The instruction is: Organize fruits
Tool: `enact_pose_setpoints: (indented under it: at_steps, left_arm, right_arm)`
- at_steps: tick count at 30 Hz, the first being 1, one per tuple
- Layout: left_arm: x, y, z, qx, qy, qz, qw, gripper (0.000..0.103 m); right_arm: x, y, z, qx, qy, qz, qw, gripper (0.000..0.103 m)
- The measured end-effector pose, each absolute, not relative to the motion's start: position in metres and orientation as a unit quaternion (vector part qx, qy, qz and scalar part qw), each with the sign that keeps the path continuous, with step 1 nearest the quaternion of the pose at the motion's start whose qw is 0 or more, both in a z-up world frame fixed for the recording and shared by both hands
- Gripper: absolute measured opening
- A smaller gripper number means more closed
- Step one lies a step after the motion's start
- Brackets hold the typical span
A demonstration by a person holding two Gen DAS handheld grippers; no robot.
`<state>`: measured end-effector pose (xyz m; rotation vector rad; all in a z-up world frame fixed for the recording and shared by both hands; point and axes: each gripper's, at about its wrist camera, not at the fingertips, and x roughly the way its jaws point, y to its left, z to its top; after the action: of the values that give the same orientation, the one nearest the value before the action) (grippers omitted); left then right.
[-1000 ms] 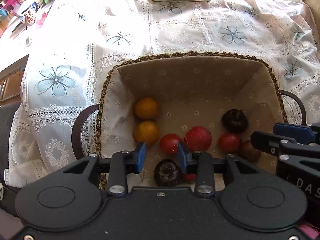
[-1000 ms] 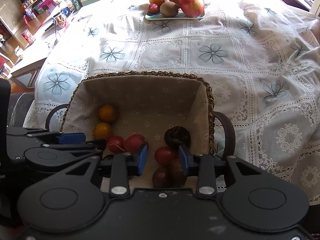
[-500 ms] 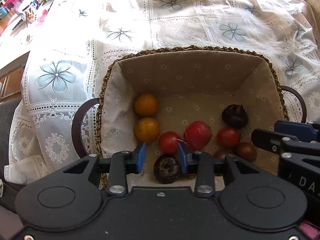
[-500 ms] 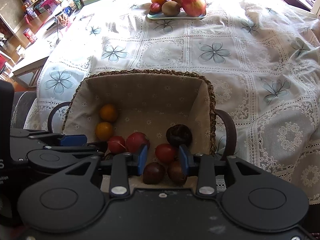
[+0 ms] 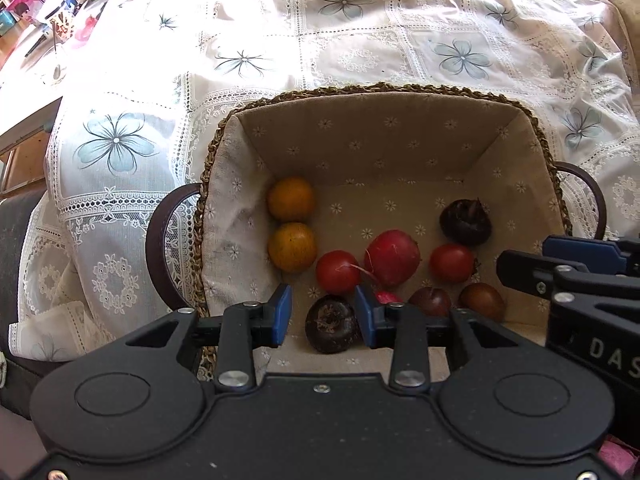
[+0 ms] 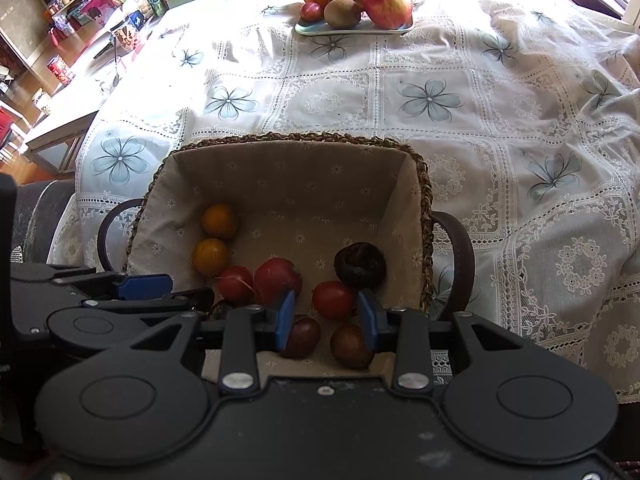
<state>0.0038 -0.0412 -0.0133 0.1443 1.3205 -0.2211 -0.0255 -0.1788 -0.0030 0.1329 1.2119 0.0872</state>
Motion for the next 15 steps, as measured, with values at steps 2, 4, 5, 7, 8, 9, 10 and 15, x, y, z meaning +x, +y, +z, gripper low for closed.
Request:
enact_pose_setpoints:
  at_steps: [2,4,5,7,8,9,10,15]
  left_arm:
    - [0.0012,-0.0417,-0.0116,0.066,0.61,-0.104,0.783,0.046]
    - [0.0,-0.0417,-0.0105,0.065,0.609,-0.104,0.783,0.046]
    - [-0.0007,-0.0415,-0.0101,0.065,0.608,-0.104,0.784,0.046]
    - [-0.0017,-0.0419,-0.0099,0.063,0.608,-0.104,0.785,0.046]
    - [-0.0027,-0.0411,-0.0096,0.062,0.608,-0.103,0.785,0.046]
    - [-0.0029,-0.0405,-0.0095,0.06,0.609,-0.103,0.784,0.046]
    - [-0.0033,-0.0401,-0.0094,0.059,0.609,-0.102,0.784,0.046]
    - [-0.0065,-0.0396,-0.0091,0.06,0.609,-0.098,0.785,0.046]
  right_arm:
    - [-0.0263,-0.1786,-0.0035,0.062,0.571,0.042,0.818,0.037]
    - [-0.0271,-0.1784,-0.0039,0.062,0.572,0.043,0.817,0.037]
    - [-0.0275,-0.1782,-0.0039,0.062,0.572,0.043,0.817,0.037]
    - [-0.0283,-0.1782,-0.0042,0.062,0.572,0.043,0.816,0.037]
    - [-0.0287,-0.1785,-0.0044,0.062,0.573,0.043,0.816,0.037]
    - [-0.0291,-0.1787,-0.0046,0.062,0.573,0.043,0.816,0.037]
    - [-0.0295,-0.1789,-0.0049,0.062,0.574,0.043,0.815,0.037]
    - [-0.0311,-0.18,-0.006,0.062,0.576,0.044,0.814,0.037]
